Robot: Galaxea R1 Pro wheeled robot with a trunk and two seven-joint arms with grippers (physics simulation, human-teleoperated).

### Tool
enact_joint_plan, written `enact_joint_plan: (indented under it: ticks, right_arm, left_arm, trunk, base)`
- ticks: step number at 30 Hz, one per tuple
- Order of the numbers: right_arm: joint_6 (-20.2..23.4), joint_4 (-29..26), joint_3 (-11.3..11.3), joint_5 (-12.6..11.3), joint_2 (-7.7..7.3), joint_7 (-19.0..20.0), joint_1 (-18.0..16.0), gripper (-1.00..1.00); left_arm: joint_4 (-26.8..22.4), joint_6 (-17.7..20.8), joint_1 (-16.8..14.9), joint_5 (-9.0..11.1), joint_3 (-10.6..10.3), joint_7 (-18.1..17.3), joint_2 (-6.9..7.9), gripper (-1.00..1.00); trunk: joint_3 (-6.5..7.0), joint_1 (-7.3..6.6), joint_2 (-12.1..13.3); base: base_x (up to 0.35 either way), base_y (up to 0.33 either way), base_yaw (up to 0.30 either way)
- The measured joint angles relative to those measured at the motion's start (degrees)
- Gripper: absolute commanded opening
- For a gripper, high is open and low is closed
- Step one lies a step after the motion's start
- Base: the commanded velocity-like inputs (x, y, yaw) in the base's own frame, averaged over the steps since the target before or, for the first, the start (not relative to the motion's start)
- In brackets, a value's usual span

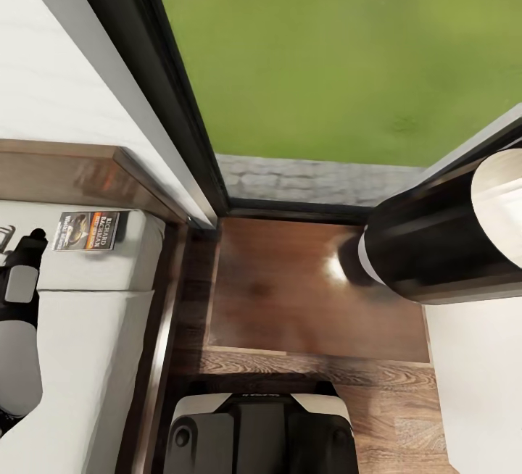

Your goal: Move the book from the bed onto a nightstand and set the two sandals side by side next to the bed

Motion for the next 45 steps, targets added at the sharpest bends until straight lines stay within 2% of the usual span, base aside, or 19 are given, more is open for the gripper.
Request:
enact_joint_plan:
  ticks: [9,20,24,30,45]
  right_arm:
    - [0.0,0.0,0.0,0.0,0.0,0.0,0.0,1.0]
    - [0.0,0.0,0.0,0.0,0.0,0.0,0.0,1.0]
    - [0.0,0.0,0.0,0.0,0.0,0.0,0.0,1.0]
    - [0.0,0.0,0.0,0.0,0.0,0.0,0.0,1.0]
    - [0.0,0.0,0.0,0.0,0.0,0.0,0.0,1.0]
  left_arm:
    - [0.3,-1.9,0.0,-0.3,0.0,0.0,-0.18,1.0]
    - [0.4,-1.7,0.0,-0.2,-0.2,-0.5,-0.39,1.0]
    - [0.4,-1.5,0.0,-0.2,-0.5,-1.6,-0.39,1.0]
    - [0.3,-1.5,0.0,-0.1,-2.0,-4.9,-0.46,1.0]
    - [0.1,-1.6,-0.3,-0.5,-2.1,-5.0,0.01,1.0]
  trunk:
    - [0.0,0.0,0.0]
    - [0.0,0.0,0.0]
    - [0.0,0.0,0.0]
    - [0.0,0.0,0.0]
    - [0.0,0.0,0.0]
  base:
    - [0.0,0.0,0.0]
    - [0.0,0.0,0.0]
    - [0.0,0.0,0.0]
    - [0.0,0.0,0.0]
    - [0.0,0.0,0.0]
